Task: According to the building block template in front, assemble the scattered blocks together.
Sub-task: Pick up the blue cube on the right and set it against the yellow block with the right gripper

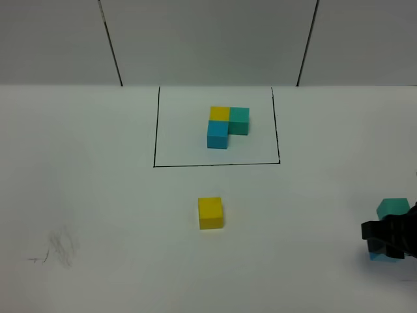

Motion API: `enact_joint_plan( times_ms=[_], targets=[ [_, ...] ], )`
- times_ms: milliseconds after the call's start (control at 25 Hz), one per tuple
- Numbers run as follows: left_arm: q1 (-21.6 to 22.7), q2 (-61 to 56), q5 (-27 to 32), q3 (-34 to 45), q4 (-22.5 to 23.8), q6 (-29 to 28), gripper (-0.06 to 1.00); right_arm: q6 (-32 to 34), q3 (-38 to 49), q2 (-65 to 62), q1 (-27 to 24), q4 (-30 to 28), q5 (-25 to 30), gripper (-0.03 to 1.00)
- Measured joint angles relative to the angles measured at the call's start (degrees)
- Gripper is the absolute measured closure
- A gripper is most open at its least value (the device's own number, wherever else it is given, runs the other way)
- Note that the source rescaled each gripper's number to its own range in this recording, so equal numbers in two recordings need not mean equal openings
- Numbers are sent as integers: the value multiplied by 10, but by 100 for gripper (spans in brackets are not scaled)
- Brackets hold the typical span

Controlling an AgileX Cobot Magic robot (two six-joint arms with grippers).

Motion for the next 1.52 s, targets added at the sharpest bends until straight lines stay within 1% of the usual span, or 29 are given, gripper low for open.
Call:
enact_joint_plan(
  times_ms=[80, 200, 280, 400, 520, 600, 680, 800, 880, 960, 1080, 1160, 1400, 1520],
  targets=[
    [0, 0, 0, 0, 0, 0, 42, 14, 0, -15, 41, 1, 2, 95],
    [0, 0, 0, 0, 0, 0, 42, 67, 0, -14, 115, -12, -5, 95],
    [0, 0, 0, 0, 0, 0, 42, 96, 0, -5, 152, -24, -18, 95],
    [0, 0, 0, 0, 0, 0, 42, 132, 0, 14, 188, -48, -32, 95],
    [0, 0, 0, 0, 0, 0, 42, 184, -3, 24, 220, -100, -31, 95],
    [0, 0, 0, 0, 0, 0, 42, 239, -17, 25, 252, -153, -15, 95],
    [0, 0, 0, 0, 0, 0, 42, 305, -41, 25, 291, -211, 12, 95],
    [0, 0, 0, 0, 0, -1, 42, 426, -77, 25, 354, -296, 72, 95],
    [0, 0, 0, 0, 0, -1, 42, 498, -100, 25, 388, -328, 106, 95],
    [0, 0, 0, 0, 0, -1, 42, 538, -120, 26, 415, -339, 121, 95],
    [0, 0, 0, 0, 0, -1, 42, 577, -145, 35, 450, -340, 125, 95],
    [0, 0, 0, 0, 0, -1, 42, 590, -161, 57, 465, -340, 125, 95],
    [0, 0, 0, 0, 0, -1, 42, 596, -213, 150, 470, -333, 122, 95],
    [0, 0, 0, 0, 0, -1, 42, 585, -243, 194, 470, -309, 101, 95]
  ],
)
